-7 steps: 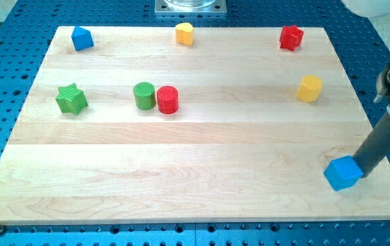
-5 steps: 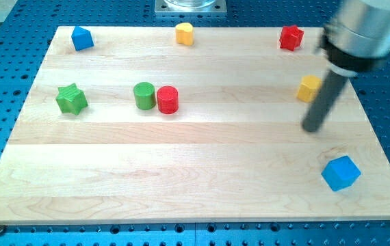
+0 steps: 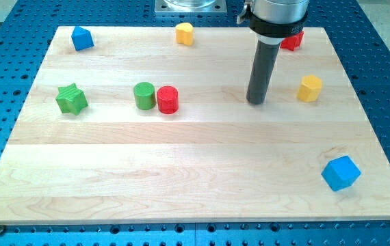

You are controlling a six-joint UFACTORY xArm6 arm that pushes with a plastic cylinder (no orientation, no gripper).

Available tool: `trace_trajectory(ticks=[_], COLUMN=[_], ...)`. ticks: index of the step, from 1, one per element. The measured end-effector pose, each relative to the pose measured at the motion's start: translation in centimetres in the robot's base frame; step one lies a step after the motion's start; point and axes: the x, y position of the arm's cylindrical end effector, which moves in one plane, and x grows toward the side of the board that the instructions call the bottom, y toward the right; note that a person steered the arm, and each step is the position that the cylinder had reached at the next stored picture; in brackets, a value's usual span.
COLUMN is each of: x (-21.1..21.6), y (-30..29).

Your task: Move the green circle to the bottom center

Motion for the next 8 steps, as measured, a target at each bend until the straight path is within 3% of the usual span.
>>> trace_trajectory(ticks=[2,3,4,5,6,8], x=[-0.5,-3.6,-7.9,-8.5,-4.4,-0.5], y=[0.1,-0.2,-2.4,-10.6,-17.2,-20.3])
